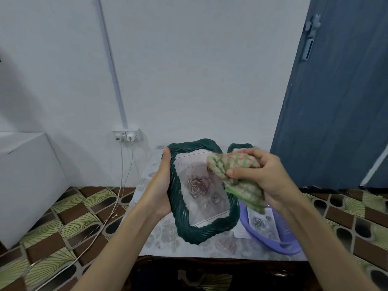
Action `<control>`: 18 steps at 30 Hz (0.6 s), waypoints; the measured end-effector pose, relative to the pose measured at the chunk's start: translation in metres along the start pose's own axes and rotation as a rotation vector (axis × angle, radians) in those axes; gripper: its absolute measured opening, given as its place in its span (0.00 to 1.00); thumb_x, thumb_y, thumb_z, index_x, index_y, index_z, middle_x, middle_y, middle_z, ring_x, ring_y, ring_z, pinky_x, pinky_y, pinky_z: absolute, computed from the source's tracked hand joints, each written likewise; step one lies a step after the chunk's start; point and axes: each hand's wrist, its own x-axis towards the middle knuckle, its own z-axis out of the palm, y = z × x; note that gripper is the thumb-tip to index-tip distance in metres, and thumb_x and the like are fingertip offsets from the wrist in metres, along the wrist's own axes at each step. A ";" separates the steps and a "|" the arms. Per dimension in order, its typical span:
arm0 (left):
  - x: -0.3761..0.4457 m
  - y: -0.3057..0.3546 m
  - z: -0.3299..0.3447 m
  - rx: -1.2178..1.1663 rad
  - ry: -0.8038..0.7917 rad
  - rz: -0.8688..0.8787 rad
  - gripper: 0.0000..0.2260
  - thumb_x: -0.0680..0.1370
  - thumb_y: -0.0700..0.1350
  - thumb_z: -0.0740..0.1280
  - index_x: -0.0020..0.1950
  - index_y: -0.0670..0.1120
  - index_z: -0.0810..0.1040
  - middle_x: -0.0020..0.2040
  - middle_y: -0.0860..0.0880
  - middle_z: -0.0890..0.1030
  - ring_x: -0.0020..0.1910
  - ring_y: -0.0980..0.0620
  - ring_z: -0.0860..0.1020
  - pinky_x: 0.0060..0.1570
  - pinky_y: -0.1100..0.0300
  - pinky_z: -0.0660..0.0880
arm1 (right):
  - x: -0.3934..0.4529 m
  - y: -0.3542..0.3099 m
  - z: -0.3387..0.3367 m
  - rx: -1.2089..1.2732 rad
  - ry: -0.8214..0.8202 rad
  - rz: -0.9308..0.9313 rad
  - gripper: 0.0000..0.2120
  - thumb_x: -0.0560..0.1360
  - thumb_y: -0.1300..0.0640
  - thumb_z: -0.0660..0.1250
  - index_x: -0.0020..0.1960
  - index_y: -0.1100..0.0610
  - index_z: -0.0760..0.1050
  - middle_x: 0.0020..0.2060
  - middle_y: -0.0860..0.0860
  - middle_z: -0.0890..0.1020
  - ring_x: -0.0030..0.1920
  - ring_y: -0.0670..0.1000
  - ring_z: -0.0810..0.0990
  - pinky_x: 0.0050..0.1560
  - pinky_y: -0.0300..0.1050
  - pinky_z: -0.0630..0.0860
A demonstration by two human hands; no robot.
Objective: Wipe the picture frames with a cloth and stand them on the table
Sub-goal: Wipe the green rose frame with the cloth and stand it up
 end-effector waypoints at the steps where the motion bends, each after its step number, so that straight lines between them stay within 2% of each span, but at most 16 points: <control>1: 0.000 0.001 0.000 0.005 0.012 -0.001 0.29 0.75 0.67 0.51 0.63 0.51 0.77 0.55 0.47 0.83 0.52 0.47 0.82 0.48 0.51 0.78 | -0.001 -0.003 -0.002 -0.043 -0.012 -0.038 0.20 0.58 0.73 0.75 0.48 0.60 0.79 0.40 0.55 0.83 0.37 0.50 0.83 0.36 0.43 0.81; 3: -0.001 0.003 -0.001 0.008 0.039 -0.002 0.29 0.75 0.68 0.52 0.63 0.51 0.77 0.55 0.46 0.83 0.53 0.46 0.82 0.51 0.50 0.78 | -0.007 -0.014 -0.005 -0.224 -0.067 -0.152 0.19 0.59 0.73 0.75 0.46 0.58 0.82 0.37 0.51 0.85 0.36 0.45 0.83 0.37 0.37 0.79; 6: -0.002 0.005 -0.002 0.019 0.062 0.012 0.29 0.74 0.68 0.53 0.63 0.52 0.77 0.58 0.47 0.82 0.56 0.46 0.81 0.55 0.48 0.76 | -0.018 -0.037 -0.001 -0.764 -0.105 -0.459 0.22 0.64 0.72 0.70 0.52 0.51 0.81 0.49 0.47 0.80 0.42 0.39 0.78 0.43 0.24 0.70; 8: -0.003 0.005 0.002 0.015 0.080 0.019 0.29 0.74 0.69 0.53 0.63 0.52 0.77 0.58 0.47 0.82 0.55 0.47 0.81 0.55 0.49 0.77 | -0.023 -0.042 0.012 -1.189 -0.107 -0.644 0.24 0.68 0.69 0.65 0.59 0.48 0.73 0.51 0.46 0.72 0.42 0.43 0.72 0.39 0.29 0.66; 10: -0.005 0.004 0.009 -0.006 0.052 0.026 0.29 0.75 0.68 0.53 0.61 0.50 0.78 0.56 0.46 0.83 0.54 0.47 0.82 0.52 0.51 0.77 | -0.026 -0.036 0.033 -1.409 -0.101 -0.700 0.22 0.70 0.67 0.63 0.57 0.49 0.60 0.44 0.46 0.69 0.43 0.47 0.69 0.34 0.35 0.63; 11: -0.007 0.004 0.012 -0.008 0.037 0.030 0.29 0.76 0.67 0.52 0.60 0.49 0.78 0.54 0.45 0.83 0.52 0.48 0.82 0.49 0.52 0.78 | -0.025 -0.030 0.043 -1.425 -0.118 -0.733 0.22 0.69 0.68 0.65 0.55 0.52 0.60 0.43 0.47 0.70 0.44 0.49 0.70 0.36 0.36 0.64; 13: -0.009 0.002 0.015 0.002 0.027 0.041 0.29 0.76 0.67 0.52 0.58 0.47 0.80 0.52 0.45 0.84 0.49 0.49 0.83 0.43 0.56 0.80 | -0.017 -0.012 0.049 -1.380 -0.155 -0.804 0.22 0.60 0.69 0.73 0.50 0.58 0.71 0.43 0.52 0.79 0.44 0.55 0.78 0.43 0.42 0.73; 14: -0.010 0.001 0.015 -0.003 0.026 0.039 0.30 0.76 0.67 0.52 0.56 0.47 0.80 0.50 0.45 0.84 0.48 0.49 0.84 0.40 0.58 0.80 | -0.012 -0.001 0.046 -1.302 -0.130 -0.817 0.23 0.56 0.67 0.76 0.48 0.59 0.76 0.47 0.55 0.81 0.46 0.57 0.80 0.48 0.48 0.76; 15: -0.010 0.000 0.014 -0.020 0.023 0.033 0.30 0.75 0.68 0.52 0.55 0.46 0.81 0.50 0.44 0.85 0.47 0.49 0.84 0.39 0.58 0.81 | -0.008 0.008 0.042 -1.253 -0.109 -0.810 0.24 0.56 0.63 0.78 0.51 0.57 0.78 0.52 0.57 0.81 0.50 0.59 0.80 0.54 0.54 0.75; 17: -0.011 0.001 0.014 -0.059 0.005 0.004 0.32 0.75 0.68 0.52 0.54 0.45 0.81 0.51 0.43 0.84 0.47 0.47 0.84 0.39 0.57 0.81 | -0.009 0.018 0.039 -1.219 -0.084 -0.732 0.27 0.65 0.50 0.74 0.63 0.48 0.73 0.60 0.54 0.74 0.58 0.59 0.73 0.58 0.57 0.72; 18: -0.011 0.001 0.013 -0.067 0.001 -0.013 0.32 0.75 0.68 0.51 0.55 0.44 0.81 0.51 0.42 0.84 0.48 0.47 0.83 0.40 0.57 0.81 | -0.012 0.018 0.039 -1.199 -0.082 -0.691 0.29 0.70 0.44 0.67 0.69 0.43 0.64 0.62 0.53 0.68 0.61 0.56 0.68 0.60 0.55 0.70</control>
